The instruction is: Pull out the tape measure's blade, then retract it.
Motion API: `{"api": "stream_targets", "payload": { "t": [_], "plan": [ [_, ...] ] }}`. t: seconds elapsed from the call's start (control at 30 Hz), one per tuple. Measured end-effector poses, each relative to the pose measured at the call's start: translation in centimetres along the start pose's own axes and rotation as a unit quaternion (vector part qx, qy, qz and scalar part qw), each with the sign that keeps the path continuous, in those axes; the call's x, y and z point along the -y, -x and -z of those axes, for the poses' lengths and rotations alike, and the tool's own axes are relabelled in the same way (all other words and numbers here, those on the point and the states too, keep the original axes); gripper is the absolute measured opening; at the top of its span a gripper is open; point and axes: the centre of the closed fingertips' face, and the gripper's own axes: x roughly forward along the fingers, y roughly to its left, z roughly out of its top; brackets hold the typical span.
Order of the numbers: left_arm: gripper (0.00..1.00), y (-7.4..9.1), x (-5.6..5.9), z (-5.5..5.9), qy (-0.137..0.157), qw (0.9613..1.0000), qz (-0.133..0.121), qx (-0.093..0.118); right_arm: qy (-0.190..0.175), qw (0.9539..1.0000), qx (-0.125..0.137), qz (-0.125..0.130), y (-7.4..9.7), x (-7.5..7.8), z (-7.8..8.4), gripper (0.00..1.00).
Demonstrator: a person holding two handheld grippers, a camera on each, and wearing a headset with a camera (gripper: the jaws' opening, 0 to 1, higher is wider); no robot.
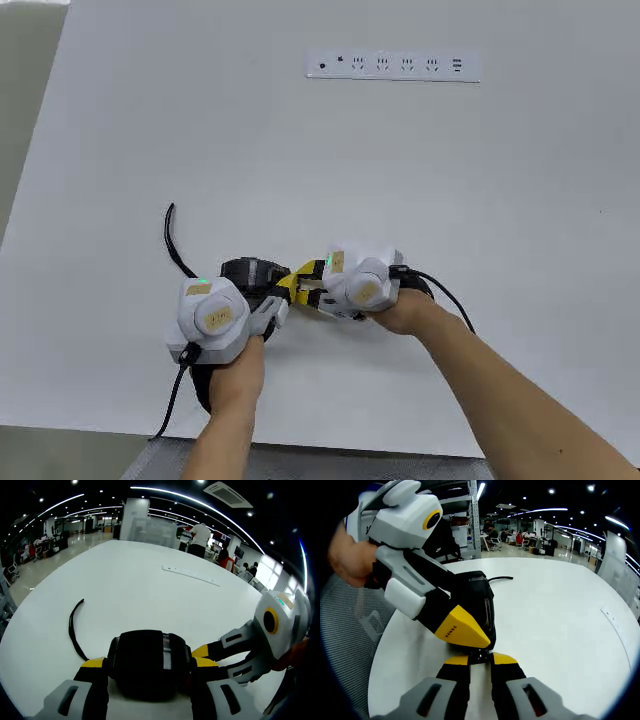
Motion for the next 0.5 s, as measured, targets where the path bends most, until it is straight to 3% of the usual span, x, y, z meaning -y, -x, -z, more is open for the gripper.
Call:
{"api": "stream_targets", "payload": {
  "t": [0.5],
  "plan": [
    [0.65,-0.04,0.15,0.04,-0.008,1.0,0.004,-0.001,-0.002,0.9998,-0.017,0.013,0.32,0.03,0.67,0.16]
  ]
}}
